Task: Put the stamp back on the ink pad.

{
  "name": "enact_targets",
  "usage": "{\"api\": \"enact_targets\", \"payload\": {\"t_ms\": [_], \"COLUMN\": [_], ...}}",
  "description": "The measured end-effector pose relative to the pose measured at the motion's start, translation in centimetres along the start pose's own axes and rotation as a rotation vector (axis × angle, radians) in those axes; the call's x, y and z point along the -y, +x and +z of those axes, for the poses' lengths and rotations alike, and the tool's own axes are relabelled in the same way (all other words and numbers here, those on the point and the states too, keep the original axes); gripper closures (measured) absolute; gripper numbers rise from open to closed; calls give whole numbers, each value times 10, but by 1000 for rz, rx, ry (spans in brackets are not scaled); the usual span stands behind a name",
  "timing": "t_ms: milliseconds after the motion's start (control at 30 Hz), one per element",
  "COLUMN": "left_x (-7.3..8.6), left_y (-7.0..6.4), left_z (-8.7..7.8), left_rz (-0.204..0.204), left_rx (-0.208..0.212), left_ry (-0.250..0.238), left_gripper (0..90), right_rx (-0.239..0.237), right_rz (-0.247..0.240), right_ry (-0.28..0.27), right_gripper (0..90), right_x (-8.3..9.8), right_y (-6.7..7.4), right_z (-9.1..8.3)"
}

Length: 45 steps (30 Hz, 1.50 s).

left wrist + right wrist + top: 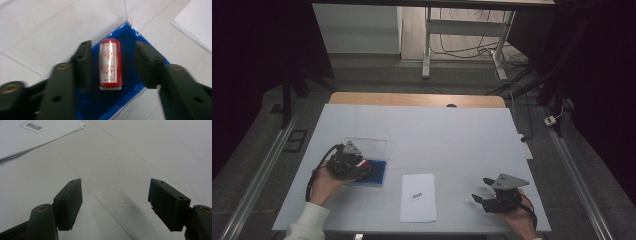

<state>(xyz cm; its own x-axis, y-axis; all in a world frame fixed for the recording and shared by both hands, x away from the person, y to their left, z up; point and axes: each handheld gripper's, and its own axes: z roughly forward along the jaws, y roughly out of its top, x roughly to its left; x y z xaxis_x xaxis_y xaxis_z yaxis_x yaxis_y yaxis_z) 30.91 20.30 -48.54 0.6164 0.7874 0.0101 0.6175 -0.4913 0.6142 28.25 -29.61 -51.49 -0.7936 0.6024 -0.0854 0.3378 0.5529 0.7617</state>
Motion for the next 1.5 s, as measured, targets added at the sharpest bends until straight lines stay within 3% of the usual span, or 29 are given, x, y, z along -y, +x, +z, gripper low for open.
{"api": "enact_targets", "payload": {"t_ms": [167,367,667,833,1133,1500], "left_x": [1,14,34,50,74,80], "left_y": [-7,-17,-34,-46,-54,-52], "left_z": [-12,-25,-34,-34,-31,-30], "left_rz": [-14,-12,-25,-16,-52,-63], "left_rx": [-32,-17,-10,26,65,58], "left_ry": [-69,-134,-183,-185,-165,-160], "left_gripper": [307,307,312,311,311,317], "right_rx": [0,3,9,18,35,37], "right_rz": [0,7,5,8,2,1], "right_ry": [2,-6,-19,-32,-77,-71], "right_gripper": [275,275,275,275,276,277], "right_x": [0,1,2,5,8,9], "right_y": [1,-1,-1,-3,-3,-4], "right_z": [1,-2,-5,-8,-16,-17]}}
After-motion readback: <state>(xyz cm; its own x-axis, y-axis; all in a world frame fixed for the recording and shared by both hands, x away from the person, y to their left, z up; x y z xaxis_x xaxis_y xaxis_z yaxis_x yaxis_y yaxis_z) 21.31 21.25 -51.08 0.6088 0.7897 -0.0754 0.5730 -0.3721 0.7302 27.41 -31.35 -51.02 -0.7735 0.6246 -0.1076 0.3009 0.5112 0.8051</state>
